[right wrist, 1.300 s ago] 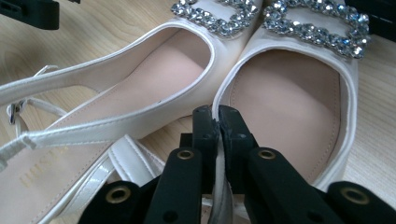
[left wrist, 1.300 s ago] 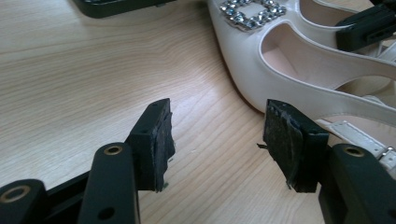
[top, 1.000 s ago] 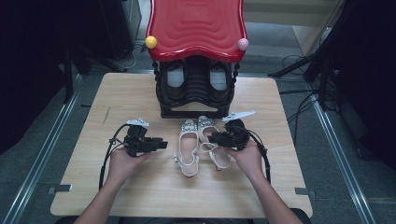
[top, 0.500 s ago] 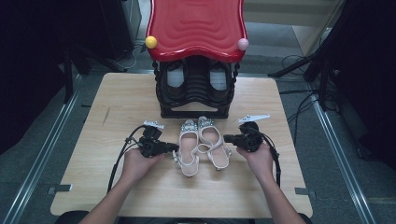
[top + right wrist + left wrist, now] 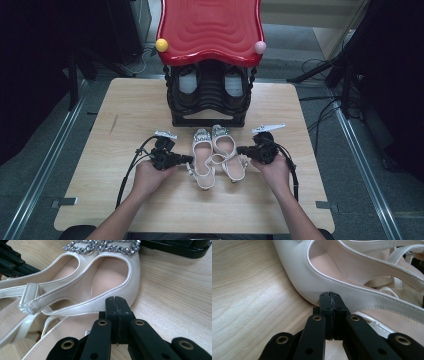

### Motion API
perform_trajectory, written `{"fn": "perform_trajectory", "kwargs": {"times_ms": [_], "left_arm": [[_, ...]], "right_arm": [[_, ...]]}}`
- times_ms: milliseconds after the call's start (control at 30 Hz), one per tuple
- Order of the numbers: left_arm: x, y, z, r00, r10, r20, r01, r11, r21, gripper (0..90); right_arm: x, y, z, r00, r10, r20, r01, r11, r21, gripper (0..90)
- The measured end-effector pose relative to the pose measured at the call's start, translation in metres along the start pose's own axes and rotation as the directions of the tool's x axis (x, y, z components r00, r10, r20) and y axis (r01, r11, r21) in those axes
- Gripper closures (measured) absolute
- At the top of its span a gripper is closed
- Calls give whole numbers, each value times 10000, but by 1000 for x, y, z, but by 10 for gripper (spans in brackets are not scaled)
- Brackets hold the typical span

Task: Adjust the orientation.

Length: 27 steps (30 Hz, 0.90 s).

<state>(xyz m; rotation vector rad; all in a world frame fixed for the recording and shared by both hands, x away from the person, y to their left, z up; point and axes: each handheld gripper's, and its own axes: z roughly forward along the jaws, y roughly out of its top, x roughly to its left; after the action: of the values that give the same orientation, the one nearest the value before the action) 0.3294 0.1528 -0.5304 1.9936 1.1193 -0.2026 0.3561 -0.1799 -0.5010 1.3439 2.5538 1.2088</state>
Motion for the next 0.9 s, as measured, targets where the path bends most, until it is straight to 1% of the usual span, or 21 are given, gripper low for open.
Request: {"fn": "perform_trajectory", "kwargs": {"times_ms": [133, 233, 367, 467, 500, 633, 700, 767, 800, 833, 900], "left_arm": [[-4, 0, 2, 10000, 78, 15, -78, 10000, 51, 897], [-6, -1, 4, 9999, 14, 144, -15, 10000, 64, 897], [-12, -2, 10, 9992, 120, 391, -125, 9999, 112, 896], [-16, -3, 12, 9991, 181, 396, -182, 9998, 42, 897], [-16, -3, 13, 9989, 144, 454, -146, 9999, 56, 897], [-19, -5, 15, 9990, 100, 427, -99, 9999, -27, 896], [-19, -5, 14, 9987, 108, 489, -108, 9999, -11, 893], [-19, -5, 12, 9984, 196, 532, -199, 9998, 52, 872], [-19, -5, 11, 9986, 253, 468, -256, 9997, 59, 852], [-20, -4, 8, 9990, 281, 342, -284, 9996, 68, 816], [-21, -3, 4, 9991, 371, 198, -371, 9993, -38, 773]], "right_arm": [[-1, 0, 0, 10000, 4, -45, -4, 10000, -20, 900], [-1, 0, 1, 10000, 44, -73, -44, 10000, -13, 900], [-1, 1, 2, 9999, 43, -116, -43, 10000, 26, 900], [-1, 1, 2, 10000, 64, -43, -64, 10000, 16, 900], [-1, 1, 1, 10000, 89, -33, -88, 10000, 19, 900], [-3, 2, 1, 9999, 101, -44, -101, 9999, 62, 900], [-3, 3, 1, 9999, 118, -30, -118, 9999, 89, 900], [-4, 4, 1, 10000, 69, -58, -68, 9999, 150, 900], [-4, 4, -1, 10000, 62, 43, -63, 9999, 161, 900], [-4, 5, -2, 10000, 29, 68, -30, 10000, 82, 900], [-6, 7, -5, 9998, 151, -96, -153, 9997, -211, 891]]}}
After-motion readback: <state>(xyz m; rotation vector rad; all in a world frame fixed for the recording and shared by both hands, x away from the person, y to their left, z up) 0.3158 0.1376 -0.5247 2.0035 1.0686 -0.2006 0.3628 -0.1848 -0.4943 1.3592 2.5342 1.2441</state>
